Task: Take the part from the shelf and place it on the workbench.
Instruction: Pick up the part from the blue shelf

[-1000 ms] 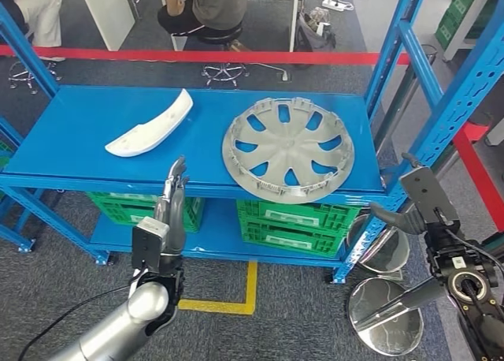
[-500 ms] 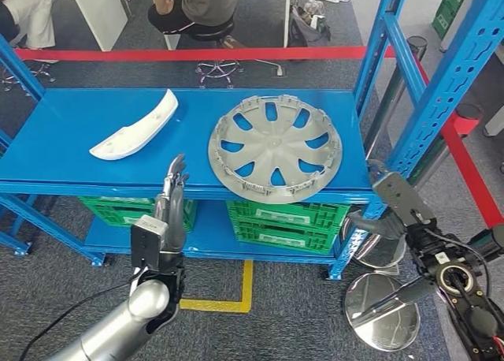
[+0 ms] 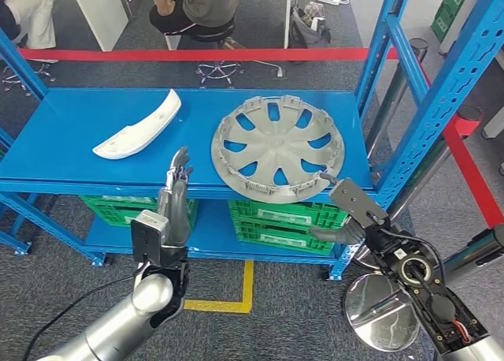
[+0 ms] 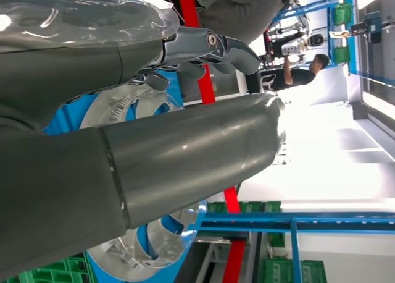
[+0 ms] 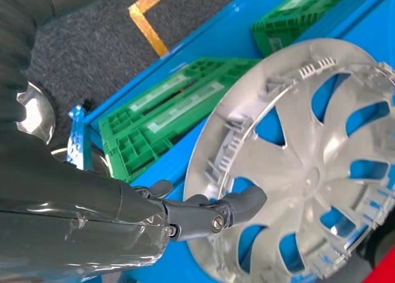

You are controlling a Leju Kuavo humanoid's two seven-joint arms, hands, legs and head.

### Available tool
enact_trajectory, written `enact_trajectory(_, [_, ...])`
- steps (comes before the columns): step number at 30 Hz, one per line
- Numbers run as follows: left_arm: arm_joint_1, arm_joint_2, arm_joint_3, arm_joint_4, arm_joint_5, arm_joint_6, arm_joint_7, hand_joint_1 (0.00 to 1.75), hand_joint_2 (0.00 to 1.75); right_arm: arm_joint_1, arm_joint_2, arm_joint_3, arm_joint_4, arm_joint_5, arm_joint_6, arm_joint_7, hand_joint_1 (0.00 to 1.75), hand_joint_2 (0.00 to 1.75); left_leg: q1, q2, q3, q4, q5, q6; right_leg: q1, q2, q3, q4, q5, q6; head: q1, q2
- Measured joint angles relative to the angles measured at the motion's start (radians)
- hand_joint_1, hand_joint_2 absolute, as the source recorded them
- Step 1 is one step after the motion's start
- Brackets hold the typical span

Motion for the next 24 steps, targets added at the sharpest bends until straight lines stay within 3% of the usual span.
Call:
enact_trajectory(7, [-0.015, -0.004, -0.008, 0.011, 0.027, 0.000, -0.020, 0.00, 0.00, -0.004, 0.016, 0.039, 0.037, -0.015, 0.007, 0.004, 0.00, 1.75, 0.000, 0.000, 0.000, 0.000, 0.000, 0.000, 0.000, 0.000, 0.000, -0.001, 0.000, 0.000, 0.000, 0.000])
enact_trajectory(15, [-0.034, -0.007, -0.023, 0.029, 0.056, 0.000, -0.043, 0.00, 0.00, -0.058, -0.003, 0.067, 0.109, 0.044, 0.003, 0.072, 0.00, 1.75, 0.000, 0.001, 0.000, 0.000, 0.000, 0.000, 0.000, 0.001, 0.000, -0.002, 0.000, 0.000, 0.000, 0.000])
enact_trajectory(20, [-0.035, -0.006, -0.026, 0.035, 0.053, 0.000, -0.049, 0.00, 0.00, -0.110, -0.020, 0.097, 0.185, 0.195, 0.023, 0.054, 0.00, 1.75, 0.000, 0.001, 0.000, 0.001, 0.000, 0.000, 0.000, 0.002, 0.000, -0.002, 0.001, 0.000, 0.000, 0.000])
enact_trajectory(24, [-0.035, -0.006, -0.026, 0.036, 0.045, 0.000, -0.045, 0.00, 0.00, -0.164, -0.021, 0.152, 0.222, 0.487, 0.023, 0.084, 0.00, 1.75, 0.000, 0.001, 0.000, 0.001, 0.000, 0.000, 0.000, 0.002, 0.000, -0.002, 0.001, 0.000, 0.000, 0.000])
